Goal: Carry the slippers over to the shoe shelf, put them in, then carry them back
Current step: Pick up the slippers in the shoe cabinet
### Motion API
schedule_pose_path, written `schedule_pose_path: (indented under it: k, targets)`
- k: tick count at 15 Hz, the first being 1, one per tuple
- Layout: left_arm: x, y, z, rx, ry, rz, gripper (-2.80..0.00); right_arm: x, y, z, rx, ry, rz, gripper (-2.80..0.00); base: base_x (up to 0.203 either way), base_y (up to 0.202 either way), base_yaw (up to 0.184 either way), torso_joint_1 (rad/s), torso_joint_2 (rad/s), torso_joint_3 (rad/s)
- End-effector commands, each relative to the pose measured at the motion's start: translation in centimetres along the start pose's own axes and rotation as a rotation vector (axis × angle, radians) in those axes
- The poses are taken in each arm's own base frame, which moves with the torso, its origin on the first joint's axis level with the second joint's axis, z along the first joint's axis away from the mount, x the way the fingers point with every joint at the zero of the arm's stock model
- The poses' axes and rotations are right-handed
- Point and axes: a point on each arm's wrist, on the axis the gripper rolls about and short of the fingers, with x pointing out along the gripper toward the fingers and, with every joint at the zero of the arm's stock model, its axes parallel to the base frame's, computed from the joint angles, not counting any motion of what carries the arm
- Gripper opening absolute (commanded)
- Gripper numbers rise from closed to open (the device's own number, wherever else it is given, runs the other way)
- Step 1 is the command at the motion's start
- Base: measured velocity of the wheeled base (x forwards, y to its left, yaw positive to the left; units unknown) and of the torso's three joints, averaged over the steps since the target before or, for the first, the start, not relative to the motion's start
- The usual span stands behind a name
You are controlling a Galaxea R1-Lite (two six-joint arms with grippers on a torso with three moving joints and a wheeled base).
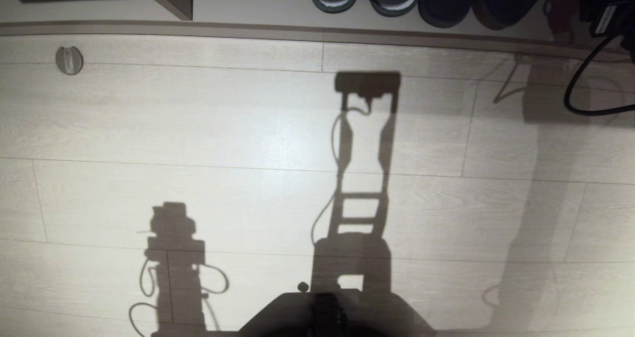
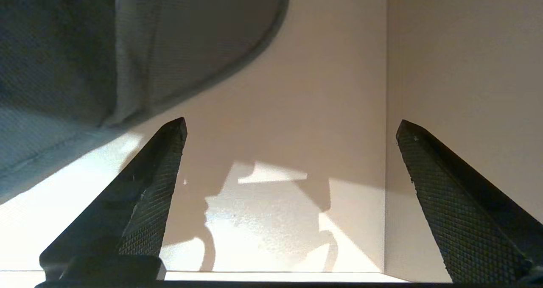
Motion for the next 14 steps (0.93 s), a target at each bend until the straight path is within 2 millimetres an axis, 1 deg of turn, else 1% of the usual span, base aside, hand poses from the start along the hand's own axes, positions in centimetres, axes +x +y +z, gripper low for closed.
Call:
schedule_pose_path:
  k: [1, 2, 3, 6, 7, 11, 13, 14]
  targets:
    - [0.0, 0.0, 0.0, 0.001, 0.002, 0.000, -2.80, 0.0, -0.1, 0.2, -0.001, -0.009, -0.005, 0.00, 0.000, 0.000, 0.000, 0.000, 0.00, 0.000]
    - [0.0, 0.0, 0.0, 0.001, 0.001, 0.002, -2.80, -0.1, 0.4, 0.4, 0.025, -0.026, 0.047, 0.00, 0.000, 0.000, 0.000, 0.000, 0.00, 0.000]
    - [0.0, 0.0, 0.0, 0.001, 0.003, 0.002, -2.80, -0.2, 1.3, 1.0, 0.074, -0.051, 0.106, 0.00, 0.000, 0.000, 0.000, 0.000, 0.00, 0.000]
    - [0.0, 0.0, 0.0, 0.001, 0.001, 0.002, -2.80, 0.5, 2.5, 0.8, 0.119, -0.069, 0.150, 0.00, 0.000, 0.000, 0.000, 0.000, 0.00, 0.000]
    - [0.0, 0.0, 0.0, 0.001, 0.001, 0.002, -2.80, 0.6, 3.3, 0.8, 0.143, -0.076, 0.178, 0.00, 0.000, 0.000, 0.000, 0.000, 0.00, 0.000]
    - [0.0, 0.0, 0.0, -0.001, -0.001, 0.000, -2.80, 2.6, 3.6, 0.9, 0.137, -0.141, 0.148, 0.00, 0.000, 0.000, 0.000, 0.000, 0.00, 0.000]
    - [0.0, 0.0, 0.0, -0.001, -0.001, -0.001, -2.80, 2.9, 3.0, 1.0, 0.076, -0.150, 0.119, 0.00, 0.000, 0.000, 0.000, 0.000, 0.00, 0.000]
    - [0.0, 0.0, 0.0, -0.001, -0.001, -0.002, -2.80, 3.0, 2.9, 1.0, 0.073, -0.150, 0.117, 0.00, 0.000, 0.000, 0.000, 0.000, 0.00, 0.000]
